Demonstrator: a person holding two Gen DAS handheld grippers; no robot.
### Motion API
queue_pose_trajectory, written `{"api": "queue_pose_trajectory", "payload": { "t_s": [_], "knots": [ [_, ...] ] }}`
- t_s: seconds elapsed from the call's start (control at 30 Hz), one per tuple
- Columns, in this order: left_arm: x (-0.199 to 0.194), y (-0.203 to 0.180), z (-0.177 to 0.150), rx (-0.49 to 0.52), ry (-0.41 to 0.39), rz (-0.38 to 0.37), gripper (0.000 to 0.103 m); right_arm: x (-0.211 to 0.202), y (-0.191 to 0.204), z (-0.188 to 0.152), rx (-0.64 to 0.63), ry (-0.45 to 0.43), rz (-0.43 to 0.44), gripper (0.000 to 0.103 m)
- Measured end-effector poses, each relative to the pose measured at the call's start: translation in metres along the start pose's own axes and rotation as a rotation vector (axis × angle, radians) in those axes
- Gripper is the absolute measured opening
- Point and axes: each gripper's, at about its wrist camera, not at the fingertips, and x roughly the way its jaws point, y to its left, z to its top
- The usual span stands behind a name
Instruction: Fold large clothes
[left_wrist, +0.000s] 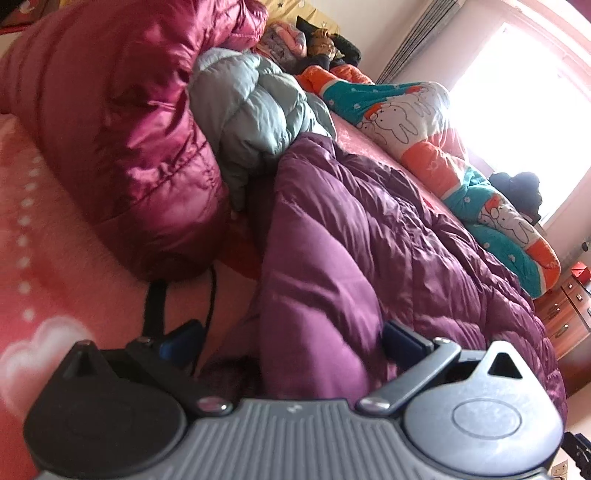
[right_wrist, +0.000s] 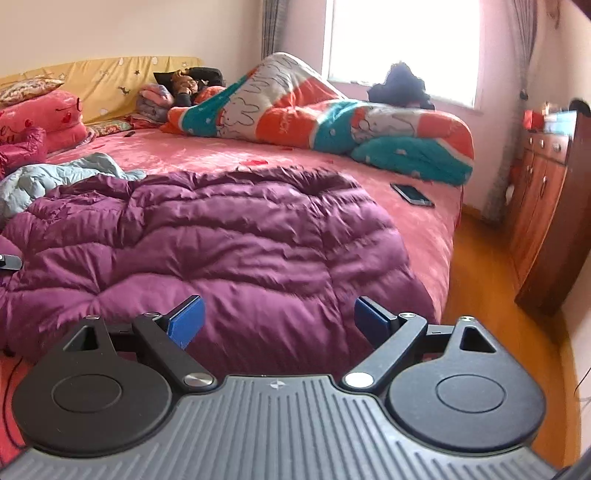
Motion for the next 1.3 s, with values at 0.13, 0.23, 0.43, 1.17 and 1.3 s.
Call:
{"api": "queue_pose_trajectory", "payload": {
  "t_s": [0.13,0.23,0.43,1.17,1.3],
  "knots": [
    [-0.020,-0.008,-0.008,0.033,-0.025,0.000,0.102,-0.006,-0.017,-0.008,0.020,0.017,0.023,0.103],
    [-0.042,-0.016,-0.017,0.053,-0.053,-0.011,0.102,-0.009,-0.031,-0.012,0.087,0.037,0.051,0.103],
    [-0.091,-0.032,-0.029,0.099,-0.108,-0.019,0.102,-0.010,-0.060,-0.019,0.202,0.088,0.088,0.103],
    [-0.249,-0.107,-0.018,0.177,-0.321,-0.062,0.102,-0.064,-0.150,-0.039,0.411,-0.021,0.094,0.103],
    [-0.232,-0.107,-0.008,0.194,-0.300,-0.049,0.102,-0.072,-0.161,-0.040,0.426,-0.028,0.092,0.103]
  ]
}}
